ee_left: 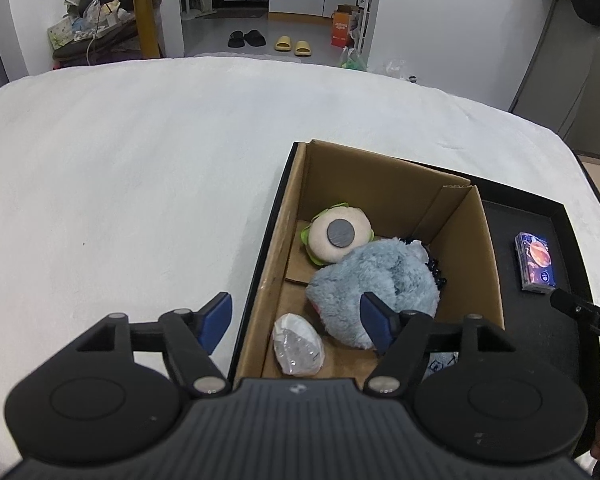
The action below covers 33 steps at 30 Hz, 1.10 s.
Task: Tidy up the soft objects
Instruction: 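Withdraw the right tool and move it to the blue tissue pack, then close the right tool on the blue tissue pack and lift it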
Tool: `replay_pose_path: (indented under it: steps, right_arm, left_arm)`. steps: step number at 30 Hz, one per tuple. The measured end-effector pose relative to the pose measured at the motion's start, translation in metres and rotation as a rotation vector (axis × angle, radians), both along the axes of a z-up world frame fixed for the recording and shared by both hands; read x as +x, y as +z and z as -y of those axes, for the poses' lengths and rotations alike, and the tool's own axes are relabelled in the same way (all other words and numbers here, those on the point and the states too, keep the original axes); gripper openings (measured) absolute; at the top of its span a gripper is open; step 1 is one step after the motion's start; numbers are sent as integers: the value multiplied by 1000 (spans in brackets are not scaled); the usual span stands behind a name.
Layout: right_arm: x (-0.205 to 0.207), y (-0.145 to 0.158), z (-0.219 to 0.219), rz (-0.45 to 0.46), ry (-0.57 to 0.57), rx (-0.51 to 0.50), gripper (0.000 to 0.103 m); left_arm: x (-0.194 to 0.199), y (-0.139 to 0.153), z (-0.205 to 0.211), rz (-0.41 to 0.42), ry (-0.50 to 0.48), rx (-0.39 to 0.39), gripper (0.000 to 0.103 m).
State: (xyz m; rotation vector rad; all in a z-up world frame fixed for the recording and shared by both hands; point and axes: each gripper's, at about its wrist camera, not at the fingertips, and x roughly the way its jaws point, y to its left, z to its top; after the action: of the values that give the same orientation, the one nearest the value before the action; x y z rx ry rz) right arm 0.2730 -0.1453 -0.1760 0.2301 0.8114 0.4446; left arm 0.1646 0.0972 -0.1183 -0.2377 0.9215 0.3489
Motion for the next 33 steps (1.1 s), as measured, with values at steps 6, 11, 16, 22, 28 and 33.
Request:
replay_pose_path:
  steps: [6, 11, 16, 22, 28, 33]
  right_arm:
    - [12, -4, -3, 10, -24, -42, 88]
    - [23, -10, -9, 2, -37, -67, 91]
    - [34, -20, -19, -13, -58, -123, 91]
    - [41, -22, -35, 20, -15, -202, 91]
    - [44, -25, -50, 17, -6, -239, 87]
    - [36, -21, -57, 30, 5, -297, 50]
  left_arm:
    - [9, -2, 11, -6, -3, 22, 70]
    - [18, -5, 17, -30, -8, 48, 75]
    - [21, -9, 19, -37, -11, 64, 75]
    - [19, -6, 17, -38, 5, 57, 75]
    - [15, -3, 12, -39, 7, 61, 75]
    - [11, 1, 9, -35, 16, 58, 75]
